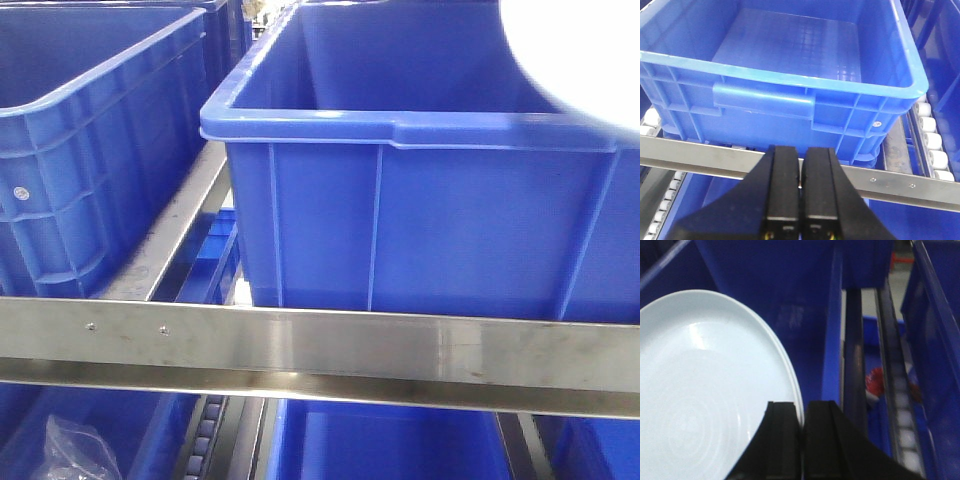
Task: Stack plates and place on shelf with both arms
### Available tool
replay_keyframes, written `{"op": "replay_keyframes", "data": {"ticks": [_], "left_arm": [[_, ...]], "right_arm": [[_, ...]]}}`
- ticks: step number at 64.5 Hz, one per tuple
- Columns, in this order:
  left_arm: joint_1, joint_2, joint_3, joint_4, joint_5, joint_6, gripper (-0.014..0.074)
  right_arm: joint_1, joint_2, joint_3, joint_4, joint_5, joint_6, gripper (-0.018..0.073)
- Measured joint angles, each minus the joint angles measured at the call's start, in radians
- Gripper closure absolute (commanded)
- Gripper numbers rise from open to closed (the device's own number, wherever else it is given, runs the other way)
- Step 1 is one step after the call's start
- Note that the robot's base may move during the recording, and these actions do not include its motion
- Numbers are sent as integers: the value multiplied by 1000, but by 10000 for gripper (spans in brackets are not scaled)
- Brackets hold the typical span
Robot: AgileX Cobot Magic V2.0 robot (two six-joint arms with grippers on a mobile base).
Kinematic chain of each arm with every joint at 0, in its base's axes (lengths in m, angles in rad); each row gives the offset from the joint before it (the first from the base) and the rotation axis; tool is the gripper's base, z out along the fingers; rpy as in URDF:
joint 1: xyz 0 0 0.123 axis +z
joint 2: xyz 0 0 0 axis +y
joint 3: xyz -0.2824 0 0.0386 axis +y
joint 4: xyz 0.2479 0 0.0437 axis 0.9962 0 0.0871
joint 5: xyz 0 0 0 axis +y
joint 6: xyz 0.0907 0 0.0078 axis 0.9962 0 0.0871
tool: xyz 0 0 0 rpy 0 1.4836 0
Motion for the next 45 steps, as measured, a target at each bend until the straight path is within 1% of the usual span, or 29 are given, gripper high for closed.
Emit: {"op": "replay_keyframes", "data": {"ticks": [8,18,21,24,26,29,30,33,34,35,41,45], "left_arm": [[0,0,0,0,0,0,507],[0,0,0,0,0,0,507],[0,0,0,0,0,0,507],[0,0,0,0,0,0,507],[0,0,0,0,0,0,507],[0,0,0,0,0,0,507],[0,0,0,0,0,0,507],[0,0,0,0,0,0,507],[0,0,0,0,0,0,507],[0,0,0,0,0,0,507],[0,0,0,0,0,0,507],[0,0,0,0,0,0,507]], "right_arm": [[0,106,-58,26,-51,0,510],[0,310,-190,58,-95,0,510],[0,383,-236,62,-109,0,496],[0,445,-275,63,-119,0,445],[0,493,-300,63,-121,0,363],[0,546,-341,64,-125,0,225],[0,563,-352,64,-128,0,148],[5,613,-385,67,-134,0,3],[4,625,-393,69,-134,0,-60],[4,641,-400,69,-141,0,-90],[6,687,-422,70,-156,0,-32],[6,686,-422,70,-149,0,-15]]}}
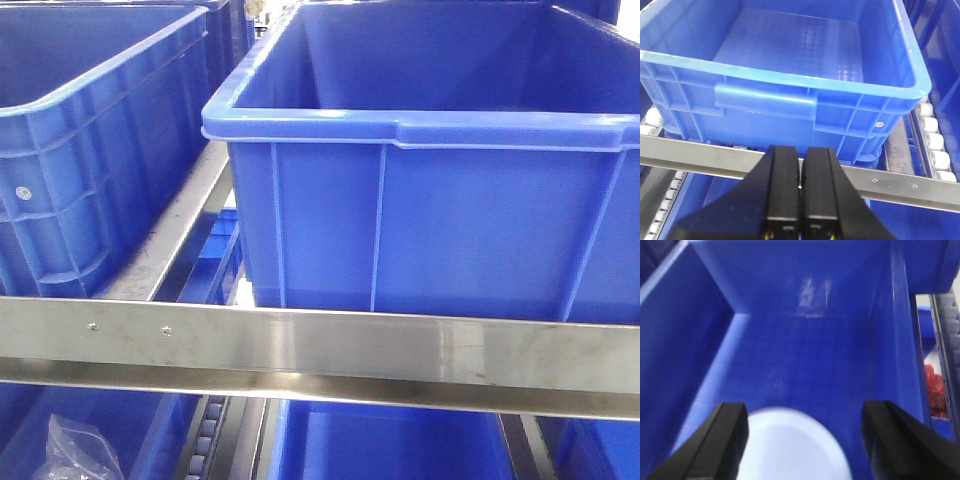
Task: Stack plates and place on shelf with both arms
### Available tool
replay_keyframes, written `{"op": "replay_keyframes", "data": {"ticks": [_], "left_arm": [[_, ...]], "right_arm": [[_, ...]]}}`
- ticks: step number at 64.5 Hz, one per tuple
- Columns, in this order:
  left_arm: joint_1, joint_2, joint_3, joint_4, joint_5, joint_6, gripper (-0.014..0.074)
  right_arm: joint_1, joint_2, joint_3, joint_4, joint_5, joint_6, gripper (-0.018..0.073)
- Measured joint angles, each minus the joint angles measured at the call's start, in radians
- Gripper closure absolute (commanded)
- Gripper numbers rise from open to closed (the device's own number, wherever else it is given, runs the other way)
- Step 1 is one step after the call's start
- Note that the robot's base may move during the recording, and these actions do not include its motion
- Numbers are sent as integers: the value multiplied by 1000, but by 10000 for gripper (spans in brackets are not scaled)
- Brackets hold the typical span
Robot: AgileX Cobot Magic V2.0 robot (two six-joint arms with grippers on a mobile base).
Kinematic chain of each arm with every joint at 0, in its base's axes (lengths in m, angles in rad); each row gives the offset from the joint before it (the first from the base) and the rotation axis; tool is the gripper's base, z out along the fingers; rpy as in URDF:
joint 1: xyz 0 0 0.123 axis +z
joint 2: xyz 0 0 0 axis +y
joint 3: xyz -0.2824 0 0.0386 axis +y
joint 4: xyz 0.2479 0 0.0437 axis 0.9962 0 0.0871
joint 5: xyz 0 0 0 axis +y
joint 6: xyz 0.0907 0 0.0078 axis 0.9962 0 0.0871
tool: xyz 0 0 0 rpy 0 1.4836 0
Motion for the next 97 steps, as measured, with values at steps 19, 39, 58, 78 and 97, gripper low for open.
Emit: {"op": "replay_keyframes", "data": {"ticks": [19,39,58,78,97], "left_arm": [[0,0,0,0,0,0,507],[0,0,0,0,0,0,507],[0,0,0,0,0,0,507],[0,0,0,0,0,0,507],[0,0,0,0,0,0,507]], "right_arm": [[0,-253,211,0,0,0,36],[0,-601,506,0,7,0,493],[0,-663,568,0,19,0,493],[0,-663,568,0,-5,0,493],[-53,-902,691,-2,0,0,493]]}}
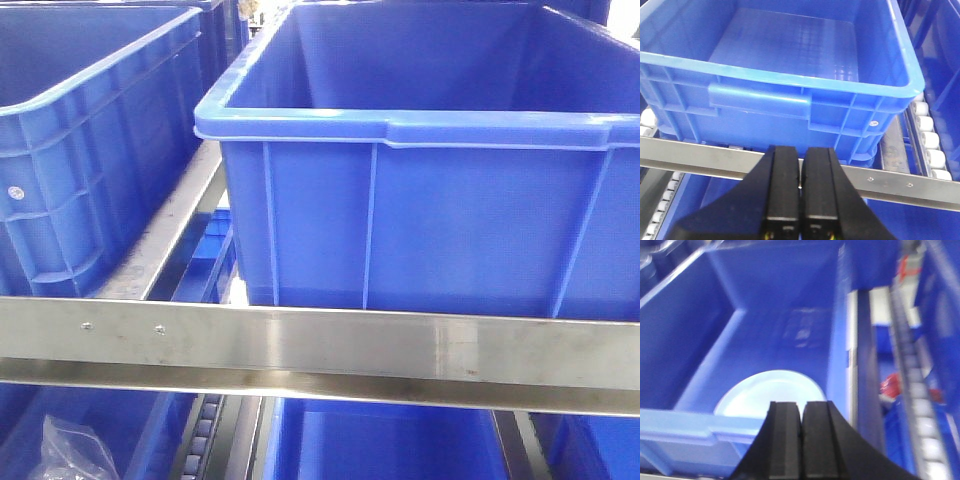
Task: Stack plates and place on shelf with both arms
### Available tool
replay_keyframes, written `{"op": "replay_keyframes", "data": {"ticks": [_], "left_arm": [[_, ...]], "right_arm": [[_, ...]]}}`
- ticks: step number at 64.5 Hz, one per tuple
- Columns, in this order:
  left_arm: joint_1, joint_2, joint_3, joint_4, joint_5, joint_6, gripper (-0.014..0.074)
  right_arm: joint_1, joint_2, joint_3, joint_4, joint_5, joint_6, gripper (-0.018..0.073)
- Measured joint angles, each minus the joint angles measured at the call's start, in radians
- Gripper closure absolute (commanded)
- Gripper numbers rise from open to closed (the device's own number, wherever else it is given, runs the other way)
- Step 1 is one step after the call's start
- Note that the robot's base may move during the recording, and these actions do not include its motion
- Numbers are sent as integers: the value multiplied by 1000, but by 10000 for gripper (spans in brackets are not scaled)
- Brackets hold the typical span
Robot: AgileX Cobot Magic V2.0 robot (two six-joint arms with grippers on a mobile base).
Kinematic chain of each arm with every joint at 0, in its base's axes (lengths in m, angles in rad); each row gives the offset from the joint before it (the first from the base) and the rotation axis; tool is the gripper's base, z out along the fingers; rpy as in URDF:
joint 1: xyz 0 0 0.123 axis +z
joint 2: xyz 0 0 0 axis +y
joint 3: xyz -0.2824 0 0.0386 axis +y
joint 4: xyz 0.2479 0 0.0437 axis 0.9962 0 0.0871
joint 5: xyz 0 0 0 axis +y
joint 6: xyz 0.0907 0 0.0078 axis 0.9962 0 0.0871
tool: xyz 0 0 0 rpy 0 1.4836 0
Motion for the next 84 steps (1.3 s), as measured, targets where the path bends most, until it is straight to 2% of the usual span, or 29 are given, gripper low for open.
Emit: {"op": "replay_keyframes", "data": {"ticks": [19,28,84], "left_arm": [[0,0,0,0,0,0,507],[0,0,0,0,0,0,507],[0,0,0,0,0,0,507]], "right_arm": [[-81,-334,266,-1,5,0,493],[-89,-366,357,-1,-8,0,493],[-89,-368,367,-4,-41,0,493]]}}
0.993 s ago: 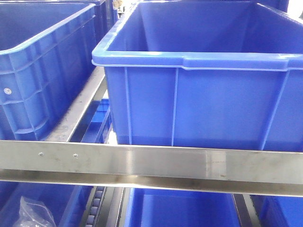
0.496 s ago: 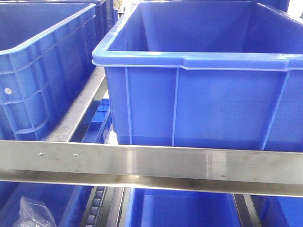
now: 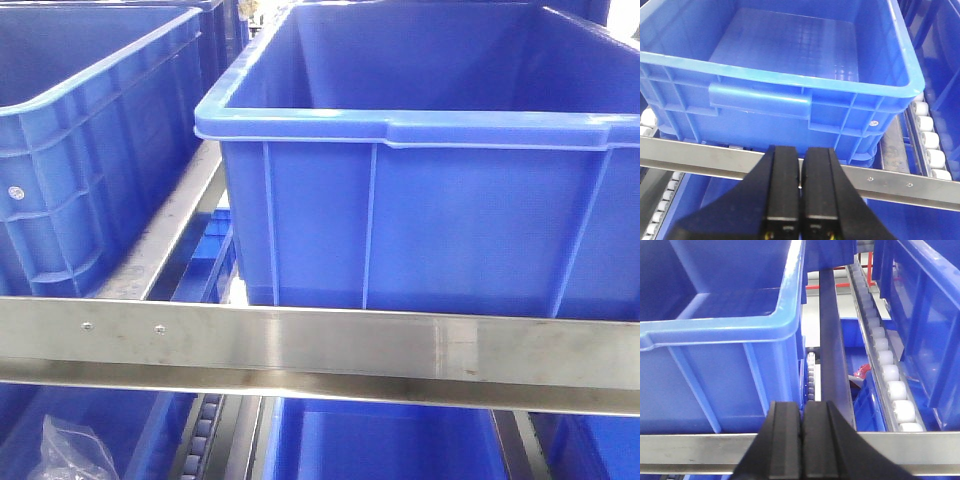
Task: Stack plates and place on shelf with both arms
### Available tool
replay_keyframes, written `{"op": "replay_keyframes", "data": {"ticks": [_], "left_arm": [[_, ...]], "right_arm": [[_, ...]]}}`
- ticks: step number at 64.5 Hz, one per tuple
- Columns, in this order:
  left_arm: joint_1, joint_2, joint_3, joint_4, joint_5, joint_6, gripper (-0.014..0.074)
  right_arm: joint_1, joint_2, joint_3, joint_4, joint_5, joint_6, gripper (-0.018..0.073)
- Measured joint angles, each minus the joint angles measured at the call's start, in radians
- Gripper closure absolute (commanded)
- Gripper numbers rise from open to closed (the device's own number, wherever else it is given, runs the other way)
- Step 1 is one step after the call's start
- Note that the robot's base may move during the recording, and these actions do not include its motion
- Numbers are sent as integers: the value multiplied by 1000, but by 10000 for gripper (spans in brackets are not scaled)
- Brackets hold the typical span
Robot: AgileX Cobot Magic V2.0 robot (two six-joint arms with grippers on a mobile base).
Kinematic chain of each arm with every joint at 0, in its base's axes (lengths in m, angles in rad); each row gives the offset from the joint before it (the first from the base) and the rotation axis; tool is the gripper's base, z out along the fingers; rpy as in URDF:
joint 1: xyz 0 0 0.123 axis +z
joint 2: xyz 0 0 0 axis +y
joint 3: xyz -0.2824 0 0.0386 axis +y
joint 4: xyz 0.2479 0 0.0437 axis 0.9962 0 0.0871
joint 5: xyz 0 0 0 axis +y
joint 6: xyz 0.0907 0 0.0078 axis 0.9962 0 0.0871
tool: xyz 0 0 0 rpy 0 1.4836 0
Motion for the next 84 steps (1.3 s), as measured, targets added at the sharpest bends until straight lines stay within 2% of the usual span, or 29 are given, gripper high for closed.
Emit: {"op": "replay_keyframes", "data": {"ticks": [38,50,65,84], "left_arm": [[0,-29,5,15,-6,0,507],[-4,-139,100,24,-101,0,507],[-4,-269,354,33,-264,0,507],[-15,-275,359,38,-301,0,507]], "right_arm": [[0,0,0,0,-4,0,493],[0,0,0,0,-4,0,493],[0,0,0,0,-4,0,493],[0,0,0,0,-8,0,493]]}}
